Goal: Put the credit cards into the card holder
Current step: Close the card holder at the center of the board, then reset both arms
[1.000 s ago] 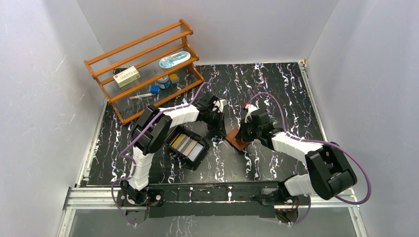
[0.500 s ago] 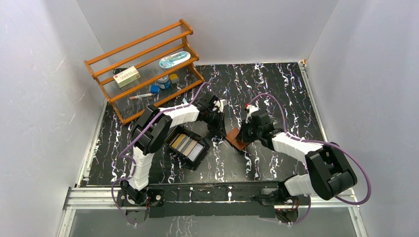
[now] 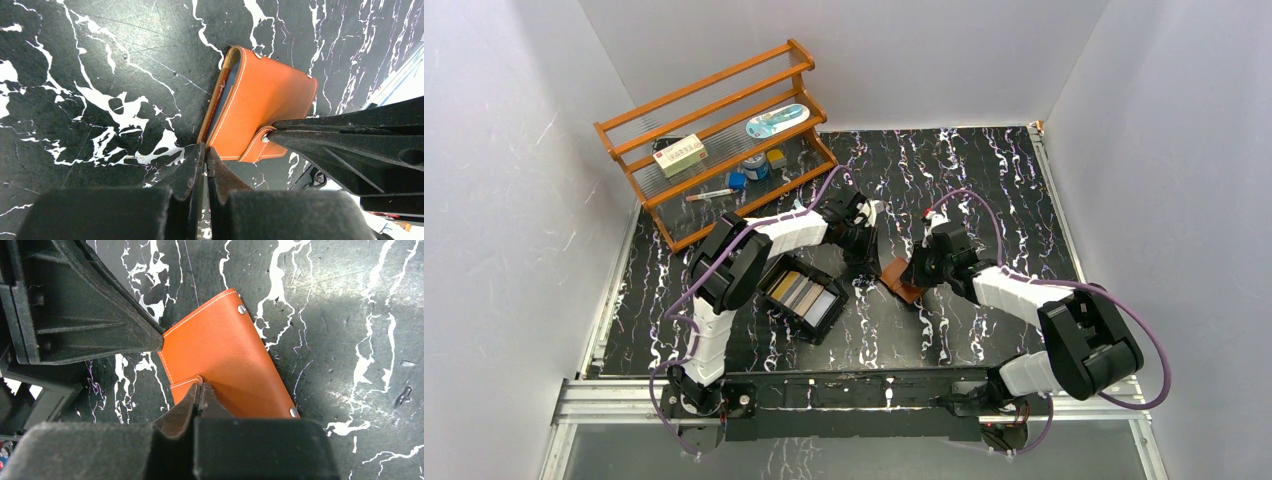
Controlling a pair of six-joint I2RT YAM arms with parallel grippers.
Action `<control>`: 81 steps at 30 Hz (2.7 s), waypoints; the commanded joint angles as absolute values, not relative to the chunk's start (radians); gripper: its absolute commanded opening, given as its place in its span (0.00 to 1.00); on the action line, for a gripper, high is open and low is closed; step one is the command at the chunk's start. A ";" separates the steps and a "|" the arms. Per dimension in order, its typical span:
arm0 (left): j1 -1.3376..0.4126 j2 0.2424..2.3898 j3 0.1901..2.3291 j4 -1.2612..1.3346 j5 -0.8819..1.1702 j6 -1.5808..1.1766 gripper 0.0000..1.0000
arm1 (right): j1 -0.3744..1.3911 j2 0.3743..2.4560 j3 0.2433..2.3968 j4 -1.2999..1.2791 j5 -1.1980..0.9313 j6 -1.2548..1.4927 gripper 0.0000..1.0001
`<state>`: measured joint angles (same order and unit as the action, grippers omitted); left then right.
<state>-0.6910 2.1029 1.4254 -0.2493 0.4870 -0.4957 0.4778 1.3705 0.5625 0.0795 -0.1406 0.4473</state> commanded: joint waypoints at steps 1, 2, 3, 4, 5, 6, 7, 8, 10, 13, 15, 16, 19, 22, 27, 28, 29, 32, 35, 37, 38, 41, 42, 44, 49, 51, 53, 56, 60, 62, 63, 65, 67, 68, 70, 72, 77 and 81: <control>-0.676 2.101 1.454 -0.344 0.413 -0.439 0.00 | 0.474 1.434 0.528 -0.009 -0.026 0.457 0.00; -0.672 2.103 1.459 -0.346 0.416 -0.437 0.00 | 0.474 1.440 0.525 -0.009 -0.020 0.462 0.00; -0.668 2.103 1.463 -0.348 0.420 -0.436 0.00 | 0.475 1.444 0.522 -0.010 -0.015 0.468 0.00; -0.665 2.104 1.467 -0.349 0.423 -0.436 0.00 | 0.474 1.444 0.522 -0.013 -0.010 0.477 0.00; -0.662 2.104 1.469 -0.350 0.425 -0.435 0.00 | 0.475 1.442 0.520 -0.015 -0.005 0.482 0.00; -0.658 2.102 1.473 -0.352 0.425 -0.433 0.00 | 0.478 1.436 0.518 -0.015 -0.001 0.485 0.00; -0.655 2.103 1.476 -0.356 0.425 -0.433 0.00 | 0.482 1.430 0.515 -0.015 0.002 0.489 0.00; -0.650 2.102 1.479 -0.359 0.427 -0.431 0.00 | 0.492 1.426 0.512 -0.017 0.008 0.495 0.00; -0.641 2.101 1.484 -0.365 0.432 -0.427 0.00 | 0.514 1.425 0.506 -0.020 0.023 0.513 0.00; -0.629 2.100 1.492 -0.370 0.437 -0.418 0.00 | 0.540 1.425 0.483 -0.008 0.043 0.551 0.00; -0.621 2.101 1.499 -0.373 0.441 -0.410 0.00 | 0.551 1.427 0.470 0.000 0.058 0.570 0.00; -0.617 2.101 1.502 -0.375 0.443 -0.407 0.00 | 0.556 1.432 0.468 0.001 0.067 0.575 0.00; -0.613 2.102 1.514 -0.379 0.449 -0.405 0.00 | 0.572 1.460 0.476 -0.002 0.096 0.591 0.00; -0.613 2.104 1.522 -0.379 0.455 -0.405 0.00 | 0.583 1.462 0.460 0.004 0.123 0.618 0.00; -0.611 2.103 1.532 -0.379 0.464 -0.405 0.00 | 0.587 1.459 0.479 -0.005 0.124 0.623 0.00; -0.611 2.103 1.533 -0.379 0.465 -0.405 0.00 | 0.587 1.452 0.493 -0.011 0.124 0.623 0.00; -0.609 2.101 1.536 -0.379 0.471 -0.405 0.00 | 0.586 1.446 0.510 -0.023 0.129 0.624 0.00; -0.609 2.097 1.548 -0.379 0.487 -0.409 0.11 | 0.585 1.435 0.572 -0.062 0.145 0.619 0.02; -0.609 2.084 1.561 -0.379 0.501 -0.413 0.18 | 0.578 1.428 0.625 -0.043 0.132 0.562 0.10; -0.605 2.066 1.569 -0.385 0.519 -0.418 0.24 | 0.559 1.434 0.659 -0.032 0.101 0.521 0.15; -0.604 2.052 1.573 -0.392 0.516 -0.421 0.28 | 0.549 1.440 0.685 -0.046 0.094 0.507 0.17; -0.588 2.001 1.589 -0.428 0.469 -0.414 0.32 | 0.539 1.410 0.765 -0.131 0.089 0.484 0.31; -0.581 1.978 1.599 -0.443 0.453 -0.410 0.33 | 0.538 1.383 0.784 -0.155 0.089 0.484 0.37; -0.567 1.931 1.624 -0.480 0.415 -0.397 0.34 | 0.538 1.317 0.822 -0.193 0.091 0.487 0.43; -0.554 1.793 1.684 -0.578 0.281 -0.344 0.41 | 0.538 1.179 0.953 -0.317 0.092 0.451 0.66; -0.554 1.735 1.682 -0.602 0.234 -0.327 0.47 | 0.538 1.143 1.016 -0.376 0.108 0.435 0.81; -0.552 1.680 1.675 -0.630 0.196 -0.319 0.62 | 0.538 1.106 1.065 -0.418 0.121 0.446 0.98; -0.552 1.586 1.664 -0.660 0.164 -0.320 0.97 | 0.538 1.051 1.121 -0.467 0.077 0.460 0.98; -0.552 1.438 1.659 -0.698 0.089 -0.324 0.98 | 0.538 0.985 1.199 -0.578 0.095 0.494 0.98; -0.552 1.378 1.648 -0.710 0.057 -0.322 0.98 | 0.538 0.951 1.212 -0.611 0.109 0.497 0.98; -0.551 1.327 1.634 -0.706 0.053 -0.323 0.98 | 0.538 0.934 1.213 -0.621 0.116 0.497 0.98; -0.552 1.248 1.585 -0.685 0.039 -0.349 0.98 | 0.537 0.899 1.211 -0.633 0.124 0.497 0.98; -0.552 1.175 1.530 -0.667 0.028 -0.381 0.98 | 0.538 0.869 1.208 -0.636 0.130 0.507 0.98; -0.552 1.140 1.500 -0.660 0.023 -0.399 0.98 | 0.538 0.854 1.204 -0.632 0.132 0.511 0.98; -0.552 1.079 1.433 -0.641 0.023 -0.419 0.98 | 0.538 0.829 1.185 -0.614 0.136 0.523 0.98; -0.552 1.028 1.366 -0.615 0.038 -0.422 0.98 | 0.538 0.811 1.157 -0.595 0.140 0.548 0.98; -0.551 0.956 1.267 -0.579 0.065 -0.434 0.98 | 0.538 0.804 1.127 -0.564 0.130 0.579 0.98; -0.552 0.949 1.253 -0.551 0.069 -0.450 0.98 | 0.538 0.822 1.131 -0.562 0.114 0.582 0.98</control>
<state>-0.5518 0.9699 1.2545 -0.6060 0.0532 -0.4286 0.5385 0.8070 1.1294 -0.6193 0.1200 0.5598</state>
